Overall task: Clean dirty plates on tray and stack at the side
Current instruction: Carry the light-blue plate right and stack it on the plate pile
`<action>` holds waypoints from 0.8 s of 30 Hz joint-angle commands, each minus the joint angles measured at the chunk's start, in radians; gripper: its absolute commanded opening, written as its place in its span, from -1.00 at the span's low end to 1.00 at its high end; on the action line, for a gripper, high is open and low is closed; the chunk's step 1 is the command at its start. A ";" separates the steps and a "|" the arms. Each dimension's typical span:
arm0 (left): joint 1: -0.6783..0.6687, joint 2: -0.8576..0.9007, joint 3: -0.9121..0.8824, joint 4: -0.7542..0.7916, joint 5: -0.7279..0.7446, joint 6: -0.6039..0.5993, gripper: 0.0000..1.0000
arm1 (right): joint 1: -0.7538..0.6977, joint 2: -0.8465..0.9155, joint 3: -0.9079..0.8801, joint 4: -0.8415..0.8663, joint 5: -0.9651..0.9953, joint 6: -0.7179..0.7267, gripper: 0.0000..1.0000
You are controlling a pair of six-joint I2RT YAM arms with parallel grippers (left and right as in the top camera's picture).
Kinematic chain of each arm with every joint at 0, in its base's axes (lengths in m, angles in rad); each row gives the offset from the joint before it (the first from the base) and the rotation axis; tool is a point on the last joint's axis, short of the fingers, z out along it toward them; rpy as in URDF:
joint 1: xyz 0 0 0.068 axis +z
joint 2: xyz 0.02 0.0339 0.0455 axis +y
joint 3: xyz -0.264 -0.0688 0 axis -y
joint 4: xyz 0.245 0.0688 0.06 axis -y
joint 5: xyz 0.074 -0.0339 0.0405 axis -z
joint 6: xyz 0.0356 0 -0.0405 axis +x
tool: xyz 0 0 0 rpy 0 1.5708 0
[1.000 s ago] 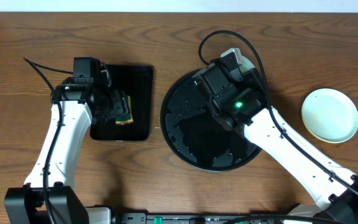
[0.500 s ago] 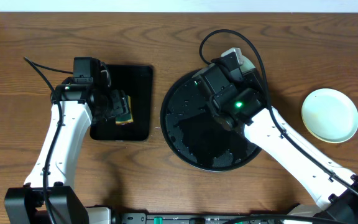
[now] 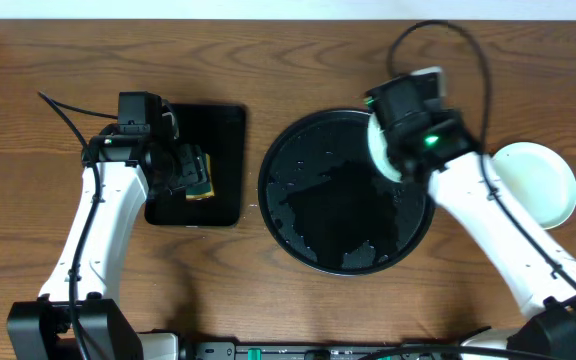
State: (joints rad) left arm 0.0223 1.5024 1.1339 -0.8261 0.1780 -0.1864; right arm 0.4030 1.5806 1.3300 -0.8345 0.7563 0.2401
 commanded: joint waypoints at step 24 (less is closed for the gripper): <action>-0.002 0.000 -0.004 -0.008 0.002 -0.002 0.48 | -0.850 -0.047 -0.229 0.073 -0.424 0.093 -0.98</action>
State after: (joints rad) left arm 0.0223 1.5024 1.1339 -0.8295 0.1780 -0.1864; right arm -0.4004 1.5421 1.1610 -0.8005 0.3595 0.3332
